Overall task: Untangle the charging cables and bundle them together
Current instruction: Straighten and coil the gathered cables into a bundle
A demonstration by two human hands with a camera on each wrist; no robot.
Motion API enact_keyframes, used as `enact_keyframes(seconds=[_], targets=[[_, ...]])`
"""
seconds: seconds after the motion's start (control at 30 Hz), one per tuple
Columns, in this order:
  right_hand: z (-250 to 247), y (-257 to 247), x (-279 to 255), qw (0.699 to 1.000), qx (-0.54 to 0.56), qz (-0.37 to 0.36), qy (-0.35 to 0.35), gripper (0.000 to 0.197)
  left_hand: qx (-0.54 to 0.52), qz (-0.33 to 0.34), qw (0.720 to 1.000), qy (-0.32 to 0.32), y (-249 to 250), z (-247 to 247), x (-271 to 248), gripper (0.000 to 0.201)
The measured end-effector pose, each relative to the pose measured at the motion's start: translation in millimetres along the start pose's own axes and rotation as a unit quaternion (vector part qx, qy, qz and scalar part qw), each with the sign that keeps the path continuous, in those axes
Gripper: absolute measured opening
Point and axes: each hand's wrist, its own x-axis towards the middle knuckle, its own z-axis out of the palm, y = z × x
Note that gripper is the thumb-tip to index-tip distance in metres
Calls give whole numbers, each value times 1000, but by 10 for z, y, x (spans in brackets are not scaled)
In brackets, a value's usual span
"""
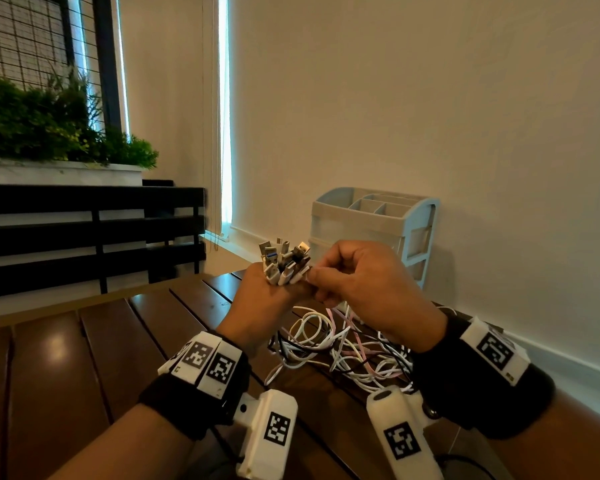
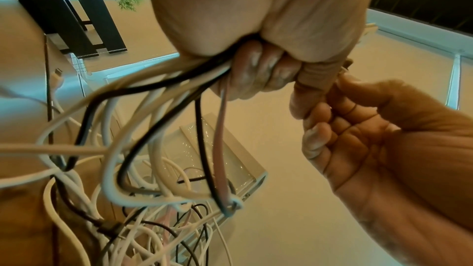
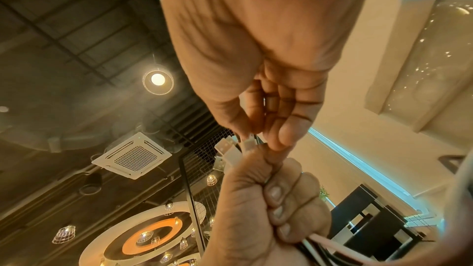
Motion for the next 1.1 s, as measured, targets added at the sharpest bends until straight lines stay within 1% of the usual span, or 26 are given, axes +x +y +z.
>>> enact_keyframes(seconds=[0.1, 0.13, 0.2, 0.27, 0.3, 0.37, 0.4, 0.47, 0.5, 0.6, 0.73, 0.87, 0.93, 0.97, 1.03, 1.07, 1.1], targets=[[31, 10, -3, 1000, -21, -2, -3, 25, 1, -9, 1000, 3, -9, 9, -4, 7], [43, 10, -4, 1000, -24, 0, 4, 26, 3, -11, 1000, 6, -12, 12, -10, 8], [58, 10, -9, 1000, -11, 1, 23, 21, 9, -12, 1000, 3, 6, 29, -24, 6], [63, 7, -24, 999, -2, -11, 44, 15, 19, -13, 1000, 16, -2, 15, -15, 3], [60, 5, -33, 998, -1, -20, 56, 12, 27, -13, 999, 29, -13, 5, -5, 4], [58, -3, -38, 997, 2, -31, 69, 11, 43, -13, 999, 30, -18, -5, 4, 15], [63, -11, -36, 998, 3, -27, 65, 14, 43, -16, 999, 25, -13, -1, 5, 16], [75, -15, -31, 999, 4, 0, 46, 27, 36, -15, 999, 16, 10, 12, -9, 7], [82, -16, -29, 999, 6, 13, 35, 28, 32, -13, 999, 10, 30, 24, -17, 6], [87, -12, -34, 999, 7, 22, 24, 18, 23, -1, 1000, 11, 64, 23, -23, 6], [106, 1, -48, 998, 4, -1, 56, 9, 27, 0, 1000, 6, 46, 20, -19, 4], [136, 5, -74, 997, 0, -14, 74, 8, 65, -24, 998, 4, 54, 20, -30, 13], [142, 9, -84, 996, 0, -23, 81, 7, 92, -25, 995, -1, 97, 37, -46, 22], [140, 8, -89, 996, 0, -30, 83, 7, 92, -28, 995, 7, 95, 44, -56, 29], [141, 11, -86, 996, -4, -40, 78, 8, 51, -44, 997, 29, 136, 69, -99, 39], [142, 13, -80, 996, -8, -42, 72, 9, 44, -45, 998, 29, 144, 61, -110, 40], [141, 22, -72, 997, -14, -43, 68, 10, 50, -43, 997, 28, 141, 62, -109, 36]])
